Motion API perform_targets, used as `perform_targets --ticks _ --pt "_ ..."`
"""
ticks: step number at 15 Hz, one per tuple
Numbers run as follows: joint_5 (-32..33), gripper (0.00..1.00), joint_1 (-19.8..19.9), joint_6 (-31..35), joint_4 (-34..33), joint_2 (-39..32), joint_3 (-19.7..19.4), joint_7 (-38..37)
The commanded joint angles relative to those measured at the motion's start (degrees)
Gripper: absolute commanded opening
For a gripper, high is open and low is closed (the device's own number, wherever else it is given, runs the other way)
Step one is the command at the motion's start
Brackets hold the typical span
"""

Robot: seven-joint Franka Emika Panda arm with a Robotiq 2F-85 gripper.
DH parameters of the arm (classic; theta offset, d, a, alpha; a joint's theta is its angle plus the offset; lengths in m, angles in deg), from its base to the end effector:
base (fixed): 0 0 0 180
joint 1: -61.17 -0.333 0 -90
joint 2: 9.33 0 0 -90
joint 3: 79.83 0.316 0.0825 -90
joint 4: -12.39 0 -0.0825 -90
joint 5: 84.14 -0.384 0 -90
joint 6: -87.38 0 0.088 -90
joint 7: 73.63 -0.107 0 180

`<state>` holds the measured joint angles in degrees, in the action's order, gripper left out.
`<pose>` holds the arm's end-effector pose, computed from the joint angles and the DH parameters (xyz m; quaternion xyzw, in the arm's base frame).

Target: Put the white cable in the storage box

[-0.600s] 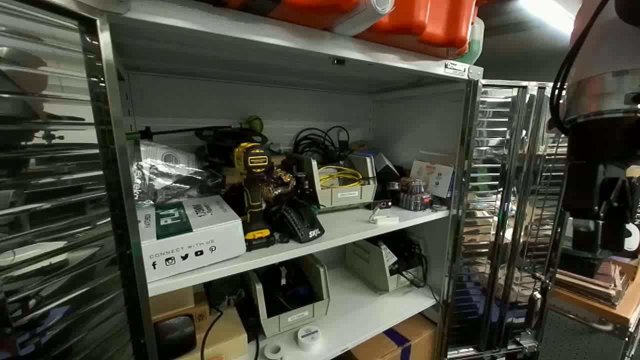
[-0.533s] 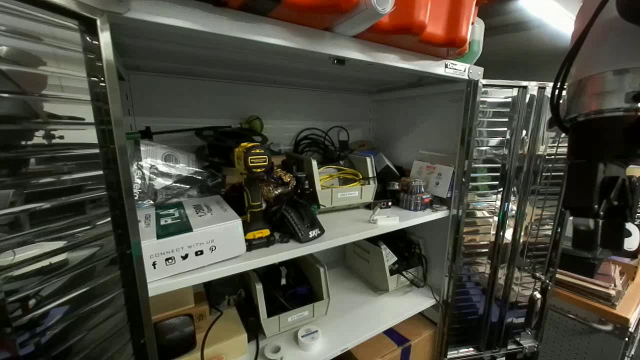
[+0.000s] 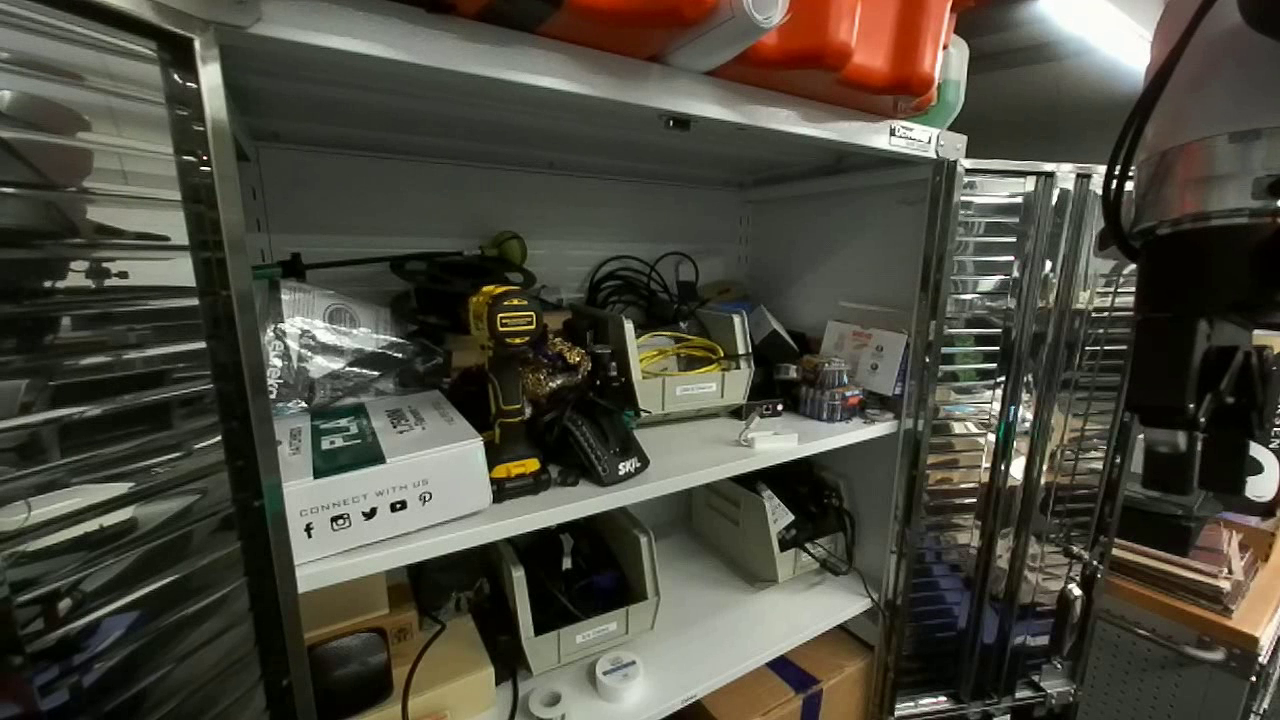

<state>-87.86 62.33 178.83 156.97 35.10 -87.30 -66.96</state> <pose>0.2988 -0.0435 0.5097 -0.9939 -0.0016 0.0686 0.0861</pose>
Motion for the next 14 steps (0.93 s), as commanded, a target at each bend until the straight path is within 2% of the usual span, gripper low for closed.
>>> perform_targets --ticks 1,6,11,14 --pt "0.3 1.0 0.4 0.2 -1.8 -2.8 0.0 1.5" --pt "3.9 1.0 0.1 3.6 -4.9 -10.6 -0.9 6.1" --pt "4.9 1.0 -0.1 6.4 -12.2 -22.7 -1.0 8.8" --pt "6.8 1.0 -0.7 6.7 -17.8 -30.2 -1.0 16.8"
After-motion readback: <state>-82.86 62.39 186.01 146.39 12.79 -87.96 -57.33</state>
